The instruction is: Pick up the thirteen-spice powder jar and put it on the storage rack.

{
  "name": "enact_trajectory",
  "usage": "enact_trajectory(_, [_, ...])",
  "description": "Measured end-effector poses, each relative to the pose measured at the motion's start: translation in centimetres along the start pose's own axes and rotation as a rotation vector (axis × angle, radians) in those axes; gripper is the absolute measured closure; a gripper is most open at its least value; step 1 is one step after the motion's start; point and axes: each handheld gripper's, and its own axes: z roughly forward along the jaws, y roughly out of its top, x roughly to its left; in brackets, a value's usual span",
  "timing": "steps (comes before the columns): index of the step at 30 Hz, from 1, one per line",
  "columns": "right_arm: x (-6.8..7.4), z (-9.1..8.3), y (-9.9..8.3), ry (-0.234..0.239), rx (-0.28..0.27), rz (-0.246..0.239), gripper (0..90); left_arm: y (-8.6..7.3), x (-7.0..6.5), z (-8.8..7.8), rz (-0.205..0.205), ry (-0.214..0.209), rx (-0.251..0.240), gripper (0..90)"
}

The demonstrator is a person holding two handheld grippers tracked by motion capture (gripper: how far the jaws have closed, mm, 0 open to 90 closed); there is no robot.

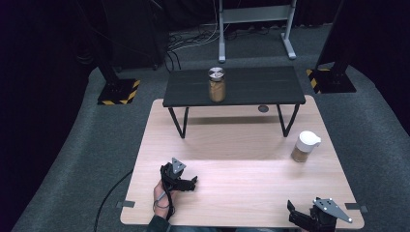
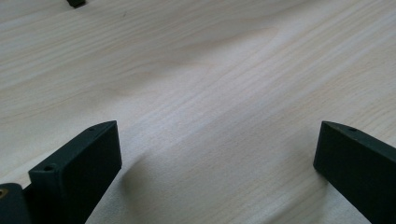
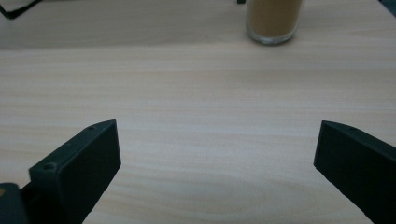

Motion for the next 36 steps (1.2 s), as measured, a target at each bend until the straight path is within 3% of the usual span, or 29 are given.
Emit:
enact_trajectory(5, [0.3,0.8,-0.3,-0.018,-0.039,-0.019,0.0,0.0,0.1,0.0,0.000,-0.008,0.001,0.4])
enact_trajectory(11, [0.2,2.1,1.1,-0.064,-0.063,-0.044,0.0,0.1,0.2,0.0,0.006,-0.013,0.004,0.4])
enact_trajectory(17, [-0.8,4.5,3.0,-0.099,-0.043,-0.061,0.0,0.1,0.3,0.0,0.004,-0.016,0.004,0.4])
enact_trajectory(23, [-2.6,7.3,4.1,-0.089,-0.058,-0.036,0.0,0.1,0.3,0.0,0.006,-0.021,0.004,0.4])
enact_trajectory(31, [-3.6,10.5,5.2,-0.092,-0.114,-0.034,0.0,0.1,0.4,0.0,0.005,-0.023,0.004,0.4])
enact_trajectory(36, [-4.4,12.7,5.7,-0.076,-0.140,-0.008,0.0,0.1,0.4,0.0,0.003,-0.023,0.005,0.4])
